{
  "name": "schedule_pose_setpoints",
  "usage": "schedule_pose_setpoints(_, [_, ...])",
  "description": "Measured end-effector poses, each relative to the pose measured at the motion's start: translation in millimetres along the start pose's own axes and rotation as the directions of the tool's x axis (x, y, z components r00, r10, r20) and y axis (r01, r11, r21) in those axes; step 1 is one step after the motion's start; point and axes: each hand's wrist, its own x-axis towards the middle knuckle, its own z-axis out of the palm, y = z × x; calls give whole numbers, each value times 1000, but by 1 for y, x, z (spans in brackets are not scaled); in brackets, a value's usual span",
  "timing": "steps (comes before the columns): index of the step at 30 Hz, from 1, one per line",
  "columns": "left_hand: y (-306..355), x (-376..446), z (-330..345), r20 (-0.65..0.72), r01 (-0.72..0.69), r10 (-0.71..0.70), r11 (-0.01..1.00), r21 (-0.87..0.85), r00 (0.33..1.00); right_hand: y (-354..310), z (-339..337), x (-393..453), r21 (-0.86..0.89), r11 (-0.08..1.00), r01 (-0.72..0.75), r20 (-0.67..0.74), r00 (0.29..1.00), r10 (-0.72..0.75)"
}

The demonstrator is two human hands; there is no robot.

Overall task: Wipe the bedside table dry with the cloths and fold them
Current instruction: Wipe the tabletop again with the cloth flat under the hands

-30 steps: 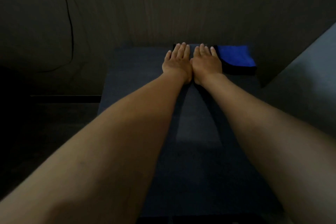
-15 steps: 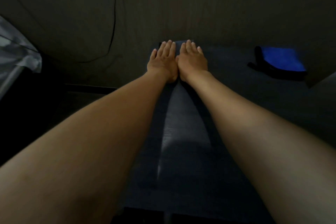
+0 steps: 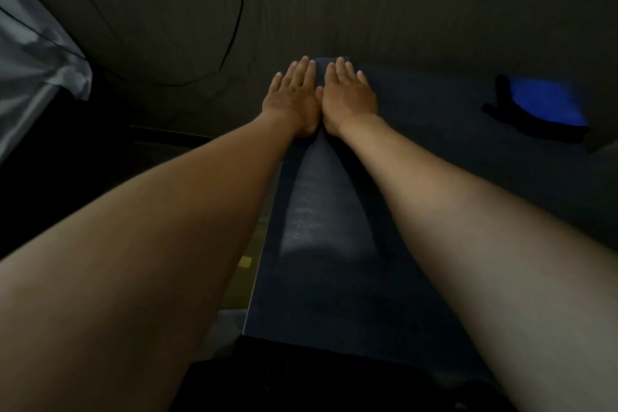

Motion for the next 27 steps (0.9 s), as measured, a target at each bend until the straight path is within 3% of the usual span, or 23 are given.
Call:
schedule_pose_setpoints(18, [3, -224, 38, 30, 33, -31, 998, -59, 999, -50, 39, -223, 89, 996, -6, -7, 1000, 7])
schedule_pose_setpoints(27, [7, -298, 48, 60, 30, -28, 999, -23, 998, -66, 47, -294, 102, 995, -16, 19, 1000, 14])
